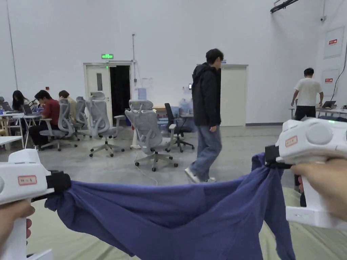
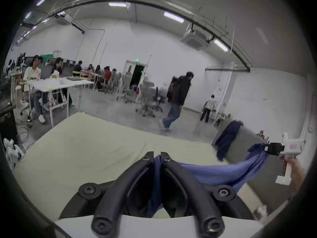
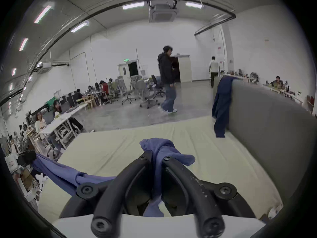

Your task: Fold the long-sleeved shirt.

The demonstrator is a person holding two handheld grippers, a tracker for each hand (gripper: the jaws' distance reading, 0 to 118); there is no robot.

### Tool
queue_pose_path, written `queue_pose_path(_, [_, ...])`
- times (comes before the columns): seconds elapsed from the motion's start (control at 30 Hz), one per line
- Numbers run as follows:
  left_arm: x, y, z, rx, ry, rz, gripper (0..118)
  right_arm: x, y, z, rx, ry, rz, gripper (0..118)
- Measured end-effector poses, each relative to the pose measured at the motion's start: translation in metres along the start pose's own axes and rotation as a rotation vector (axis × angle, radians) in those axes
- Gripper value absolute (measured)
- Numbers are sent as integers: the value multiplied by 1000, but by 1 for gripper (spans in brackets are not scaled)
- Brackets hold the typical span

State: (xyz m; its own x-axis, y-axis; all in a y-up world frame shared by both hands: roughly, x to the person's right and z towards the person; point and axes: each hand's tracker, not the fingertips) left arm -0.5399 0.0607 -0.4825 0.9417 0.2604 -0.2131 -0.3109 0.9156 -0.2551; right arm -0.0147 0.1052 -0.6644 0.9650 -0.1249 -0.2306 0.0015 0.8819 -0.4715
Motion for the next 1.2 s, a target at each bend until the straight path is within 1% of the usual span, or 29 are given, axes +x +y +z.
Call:
queue_pose_path(0.03, [-3, -17, -6, -19, 8, -35, 4, 2, -19, -12, -28, -2, 8, 11])
queue_pose_path(0.1, [-15, -51, -13, -47, -9, -51, 4, 6, -58, -29, -61, 18, 22, 11])
queue_pose_path(0.2, [-33, -112, -10, -128, 1, -86, 4, 12, -130, -38, -129, 43, 89, 11])
queue_pose_path(0.27, [-48, -161, 2, -183, 5, -104, 4, 18, -189, -35, -153, 40, 121, 11])
queue_pose_path(0.3, [-55, -183, 9, -223, -6, -95, 4, 21, -216, -33, -189, 55, 128, 11])
queue_pose_path(0.43, [-79, -271, 59, -373, -16, -83, 4, 40, -317, -10, -297, 59, 142, 11])
queue_pose_path(0.53, [-90, -315, 111, -434, -33, -81, 4, 52, -364, 32, -329, 61, 106, 11])
queue_pose_path(0.57, [-91, -327, 129, -426, -37, -72, 4, 55, -377, 47, -334, 65, 94, 11])
queue_pose_path(0.7, [-91, -357, 195, -460, -41, -56, 4, 60, -409, 106, -333, 66, 79, 11])
queue_pose_path(0.77, [-92, -369, 224, -477, -63, -34, 4, 66, -424, 132, -339, 83, 68, 11])
queue_pose_path(0.83, [-91, -380, 246, -489, -78, -13, 4, 66, -439, 156, -355, 95, 50, 11])
queue_pose_path(0.97, [-94, -400, 274, -515, -62, 16, 4, 73, -469, 186, -404, 71, 37, 11])
queue_pose_path(1.0, [-97, -404, 278, -524, -53, 42, 4, 77, -475, 191, -415, 68, 16, 11])
queue_pose_path(1.03, [-105, -414, 280, -535, -41, 70, 4, 81, -482, 193, -434, 70, -25, 11])
queue_pose_path(1.1, [-110, -423, 282, -560, -36, 89, 5, 88, -495, 191, -462, 66, -46, 12])
queue_pose_path(1.13, [-112, -429, 279, -576, -32, 98, 6, 92, -502, 185, -517, 73, -65, 13])
queue_pose_path(1.17, [-112, -436, 277, -605, -22, 119, 11, 94, -509, 179, -579, 78, -98, 18])
queue_pose_path(1.2, [-114, -441, 273, -616, 3, 135, 26, 97, -514, 176, -612, 71, -132, 32])
